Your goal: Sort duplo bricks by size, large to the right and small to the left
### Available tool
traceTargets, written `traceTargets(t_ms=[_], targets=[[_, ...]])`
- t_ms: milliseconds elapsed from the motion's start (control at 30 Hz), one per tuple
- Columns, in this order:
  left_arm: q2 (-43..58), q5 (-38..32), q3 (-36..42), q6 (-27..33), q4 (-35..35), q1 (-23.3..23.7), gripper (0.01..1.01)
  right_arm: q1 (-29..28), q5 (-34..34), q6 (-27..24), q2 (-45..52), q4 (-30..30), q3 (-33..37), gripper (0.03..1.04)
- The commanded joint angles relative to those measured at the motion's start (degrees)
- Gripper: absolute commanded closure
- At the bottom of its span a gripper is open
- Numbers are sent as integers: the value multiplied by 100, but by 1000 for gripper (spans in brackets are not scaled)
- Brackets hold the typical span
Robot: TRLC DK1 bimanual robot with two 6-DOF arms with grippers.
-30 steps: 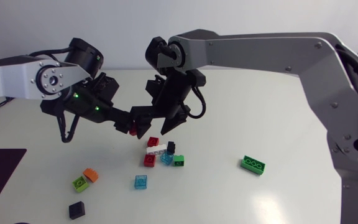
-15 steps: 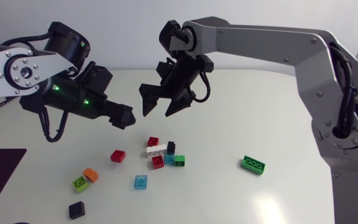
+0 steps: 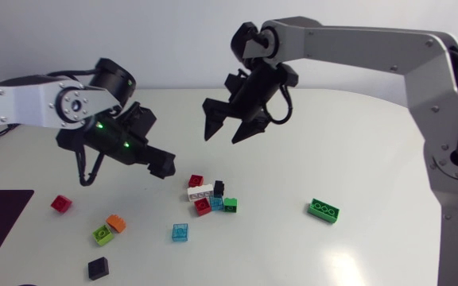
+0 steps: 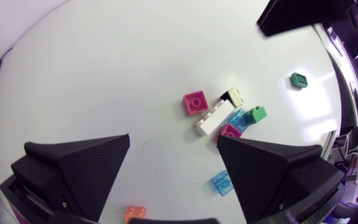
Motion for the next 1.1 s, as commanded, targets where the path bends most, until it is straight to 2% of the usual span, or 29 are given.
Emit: traceTargets(t_ms=[0, 200, 300, 567, 867, 967, 1067], targets=[[620, -76, 89, 122, 116, -97, 46, -311, 25, 14, -374, -173, -140, 69], [1306, -94, 423, 69, 380, -343, 46, -725, 17, -232, -805, -191, -729, 69], [1684, -138, 854, 16, 398, -510, 46, -839, 17, -303, -936, -164, -984, 69], [2325, -269, 1645, -80, 319, -729, 46, -1015, -10, -417, -1130, -121, -1327, 69], [2642, -524, 1460, -72, 213, -641, 80, -1182, -10, -470, -1393, 82, -1784, 69], [2633, -551, 1355, -72, 213, -562, 195, -1226, -10, -478, -1455, 108, -1889, 69], [2527, -551, 1135, -54, 222, -431, 461, -1234, -10, -496, -1543, 108, -1995, 69]])
